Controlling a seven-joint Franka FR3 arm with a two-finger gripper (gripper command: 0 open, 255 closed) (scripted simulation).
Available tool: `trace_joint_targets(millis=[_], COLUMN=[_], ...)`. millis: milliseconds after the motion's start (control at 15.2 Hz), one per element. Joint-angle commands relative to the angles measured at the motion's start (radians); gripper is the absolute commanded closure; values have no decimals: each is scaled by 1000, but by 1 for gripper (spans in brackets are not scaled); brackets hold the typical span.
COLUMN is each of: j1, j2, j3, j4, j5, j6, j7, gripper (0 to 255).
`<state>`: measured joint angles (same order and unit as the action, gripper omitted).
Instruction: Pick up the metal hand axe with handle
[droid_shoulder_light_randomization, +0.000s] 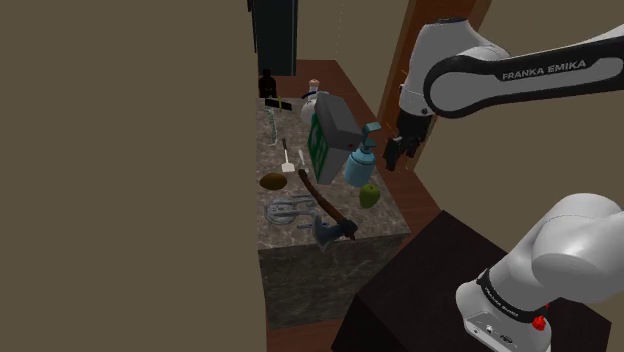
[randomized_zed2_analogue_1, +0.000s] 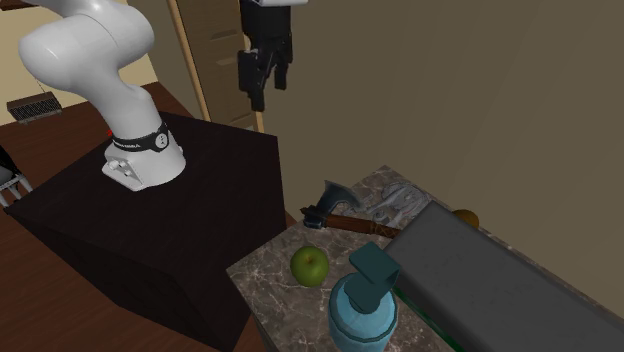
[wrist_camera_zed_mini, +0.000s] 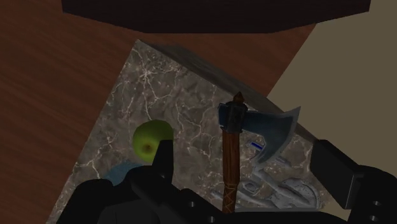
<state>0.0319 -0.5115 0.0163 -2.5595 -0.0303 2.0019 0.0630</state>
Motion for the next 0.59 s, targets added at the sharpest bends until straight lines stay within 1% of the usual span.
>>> trace_joint_targets(millis=[0, 264, 528], j1=[-1, 0, -1], j2=[67, 209, 365], j3=[3, 15, 27], j4=[-1, 0, 27], j5=[-4, -13, -32], j6=[79, 236, 380], j7=[6, 29, 59], gripper=[0, 0, 0])
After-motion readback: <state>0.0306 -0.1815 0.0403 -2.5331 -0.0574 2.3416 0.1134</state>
